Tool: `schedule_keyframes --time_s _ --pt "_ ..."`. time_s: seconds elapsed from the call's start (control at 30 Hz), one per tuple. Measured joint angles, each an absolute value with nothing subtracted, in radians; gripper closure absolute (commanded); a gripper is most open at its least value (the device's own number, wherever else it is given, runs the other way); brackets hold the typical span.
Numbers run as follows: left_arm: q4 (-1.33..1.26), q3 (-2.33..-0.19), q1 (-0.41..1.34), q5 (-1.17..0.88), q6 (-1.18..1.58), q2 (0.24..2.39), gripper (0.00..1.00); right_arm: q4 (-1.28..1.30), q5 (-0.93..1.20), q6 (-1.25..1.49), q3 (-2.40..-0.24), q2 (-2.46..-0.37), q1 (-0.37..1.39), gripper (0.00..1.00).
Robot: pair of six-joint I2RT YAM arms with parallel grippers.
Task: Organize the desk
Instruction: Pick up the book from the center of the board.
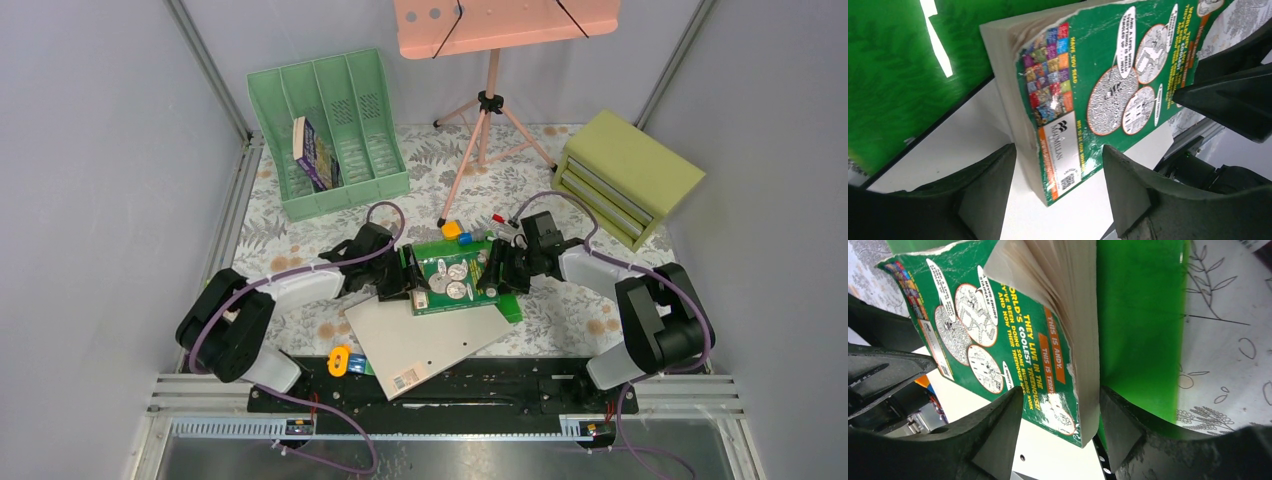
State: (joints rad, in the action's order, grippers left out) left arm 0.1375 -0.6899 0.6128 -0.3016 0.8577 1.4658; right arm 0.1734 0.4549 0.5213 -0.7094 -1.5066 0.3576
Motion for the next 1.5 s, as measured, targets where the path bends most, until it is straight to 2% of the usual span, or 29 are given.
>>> schedule_keyframes --time_s 0.27,0.63,0.97,1.5 --pt "0.101 -0.691 0.608 -0.336 0.857 1.459 0.36 0.155 0.503 0.517 -0.707 -1.51 0.332 0.37" --pt "0.126 -0.75 0.606 -0.371 0.856 1.319 0.37 0.106 0.545 0.518 -0.678 -1.51 0.299 0.38" --pt "0.144 -0.925 0.626 -0.421 0.854 1.354 0.39 0.065 0.571 0.527 -0.668 -1.509 0.274 0.46" --pt "0.276 -1.229 0.725 -0.45 0.799 1.503 0.4 0.003 0.616 0.548 -0.635 -1.506 0.253 0.46"
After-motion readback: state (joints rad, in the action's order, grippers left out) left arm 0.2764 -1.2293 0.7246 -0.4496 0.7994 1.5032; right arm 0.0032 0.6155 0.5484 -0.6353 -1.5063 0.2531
